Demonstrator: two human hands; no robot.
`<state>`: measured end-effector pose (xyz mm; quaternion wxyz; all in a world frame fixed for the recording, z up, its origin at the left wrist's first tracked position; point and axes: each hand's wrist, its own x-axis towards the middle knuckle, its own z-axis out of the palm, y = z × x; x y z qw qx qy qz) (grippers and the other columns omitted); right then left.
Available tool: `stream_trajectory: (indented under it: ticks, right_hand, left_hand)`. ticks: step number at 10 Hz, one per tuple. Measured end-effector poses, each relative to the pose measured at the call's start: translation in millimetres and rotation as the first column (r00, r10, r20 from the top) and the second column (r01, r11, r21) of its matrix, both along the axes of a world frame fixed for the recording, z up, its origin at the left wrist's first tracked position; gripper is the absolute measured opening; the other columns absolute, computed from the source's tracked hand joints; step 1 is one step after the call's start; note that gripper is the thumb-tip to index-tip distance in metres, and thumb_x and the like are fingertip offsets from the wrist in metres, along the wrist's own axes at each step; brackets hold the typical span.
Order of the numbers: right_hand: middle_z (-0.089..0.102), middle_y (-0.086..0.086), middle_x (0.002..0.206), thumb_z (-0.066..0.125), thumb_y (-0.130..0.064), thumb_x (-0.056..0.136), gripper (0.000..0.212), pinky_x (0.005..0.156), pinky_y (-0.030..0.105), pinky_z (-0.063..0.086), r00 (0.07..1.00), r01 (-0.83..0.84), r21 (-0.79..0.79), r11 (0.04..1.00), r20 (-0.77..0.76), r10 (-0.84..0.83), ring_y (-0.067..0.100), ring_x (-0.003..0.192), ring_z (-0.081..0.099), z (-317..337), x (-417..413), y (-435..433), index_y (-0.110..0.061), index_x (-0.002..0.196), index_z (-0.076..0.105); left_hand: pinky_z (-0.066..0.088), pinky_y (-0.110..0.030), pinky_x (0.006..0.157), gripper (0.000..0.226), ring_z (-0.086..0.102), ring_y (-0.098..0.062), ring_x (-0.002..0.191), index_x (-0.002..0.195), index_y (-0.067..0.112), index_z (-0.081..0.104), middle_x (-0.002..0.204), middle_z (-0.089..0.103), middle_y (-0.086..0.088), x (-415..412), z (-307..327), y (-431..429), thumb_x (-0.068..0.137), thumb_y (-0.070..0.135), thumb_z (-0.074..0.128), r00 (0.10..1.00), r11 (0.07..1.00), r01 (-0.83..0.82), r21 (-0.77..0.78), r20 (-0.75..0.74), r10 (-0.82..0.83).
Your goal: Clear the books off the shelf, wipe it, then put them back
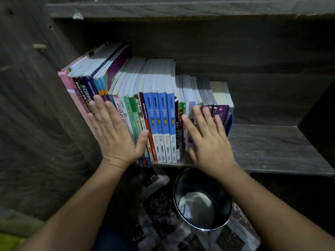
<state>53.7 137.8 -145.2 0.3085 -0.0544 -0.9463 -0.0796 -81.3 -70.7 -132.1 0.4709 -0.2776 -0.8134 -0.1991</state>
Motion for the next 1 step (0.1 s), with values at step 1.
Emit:
stream_trajectory:
  ticks: [1]
  right_hand:
    - [0.008,0.014,0.160,0.059,-0.030,0.083,0.082,0.119,0.047,0.005,0.996,0.091,-0.106,0.990,0.006,-0.091,0.029,0.148,0.002,20.1,24.2,-1.2,-0.019,0.154,0.018]
  left_hand:
    - [-0.012,-0.051,0.115,0.102,-0.030,-0.029,0.140,0.143,0.008,-0.031,0.152,-0.029,-0.022,25.1,8.5,15.1,0.088,0.059,0.037,0.999,0.994,0.032,-0.106,0.045,-0.027]
